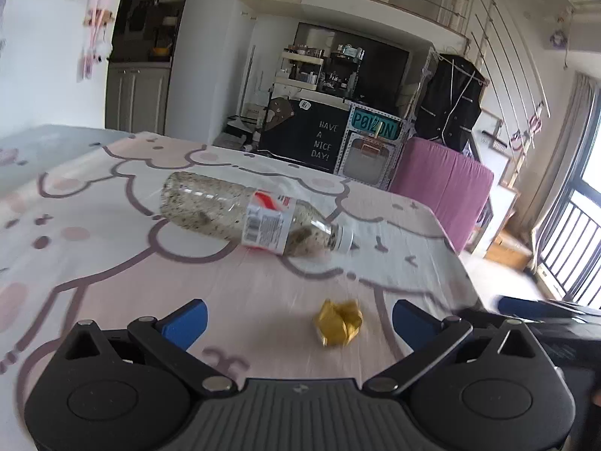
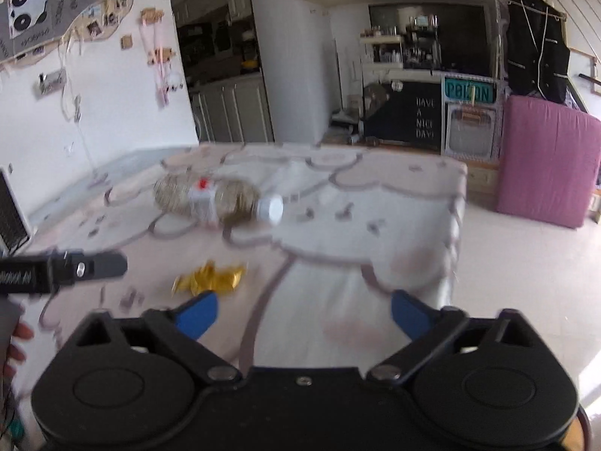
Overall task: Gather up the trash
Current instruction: 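Grasp the clear plastic bottle with the left gripper while the right gripper grasps the gold wrapper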
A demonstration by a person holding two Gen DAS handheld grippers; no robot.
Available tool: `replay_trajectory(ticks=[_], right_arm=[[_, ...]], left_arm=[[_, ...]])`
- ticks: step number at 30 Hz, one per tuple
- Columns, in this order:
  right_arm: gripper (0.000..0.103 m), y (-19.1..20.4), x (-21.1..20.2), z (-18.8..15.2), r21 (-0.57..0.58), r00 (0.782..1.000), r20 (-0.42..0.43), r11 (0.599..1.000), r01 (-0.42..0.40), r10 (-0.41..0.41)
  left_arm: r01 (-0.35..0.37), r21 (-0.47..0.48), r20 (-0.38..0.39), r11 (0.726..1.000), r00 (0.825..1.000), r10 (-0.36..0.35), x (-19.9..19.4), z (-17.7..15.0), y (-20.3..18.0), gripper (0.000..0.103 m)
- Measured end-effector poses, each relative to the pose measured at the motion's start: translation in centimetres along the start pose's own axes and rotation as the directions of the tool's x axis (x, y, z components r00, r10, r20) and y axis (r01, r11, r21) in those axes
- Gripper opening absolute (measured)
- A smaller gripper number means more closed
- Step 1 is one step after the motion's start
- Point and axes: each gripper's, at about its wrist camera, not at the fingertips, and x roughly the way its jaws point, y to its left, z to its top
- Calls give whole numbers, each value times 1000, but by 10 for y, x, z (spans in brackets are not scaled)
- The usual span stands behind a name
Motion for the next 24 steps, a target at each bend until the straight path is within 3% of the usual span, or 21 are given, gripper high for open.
replay_trajectory(ticks=[3,5,12,17,20,24], right_arm=[[52,-8,43,25,46,998,-26,997,-54,56],[44,-11,72,40,96,997,-42,993,-61,65],[41,-33,159,73,299,994,-67,952,-60,84],[40,-30,198,68,347,972,-102,924,-163,210],[39,-16,196,65,332,939,-107,902,-275,326],[39,15,187,58,248,899,-167,900,-358,404]], left_arm=[[40,-50,-3,998,999,-40,18,8,6,103],[67,-82,-2,994,998,-67,29,13,12,103],[153,-239,30,959,988,-150,59,22,45,103],[174,-329,40,928,985,-170,67,19,69,103],[162,-364,59,917,987,-151,67,23,84,102],[163,-442,91,882,986,-137,68,28,104,102]])
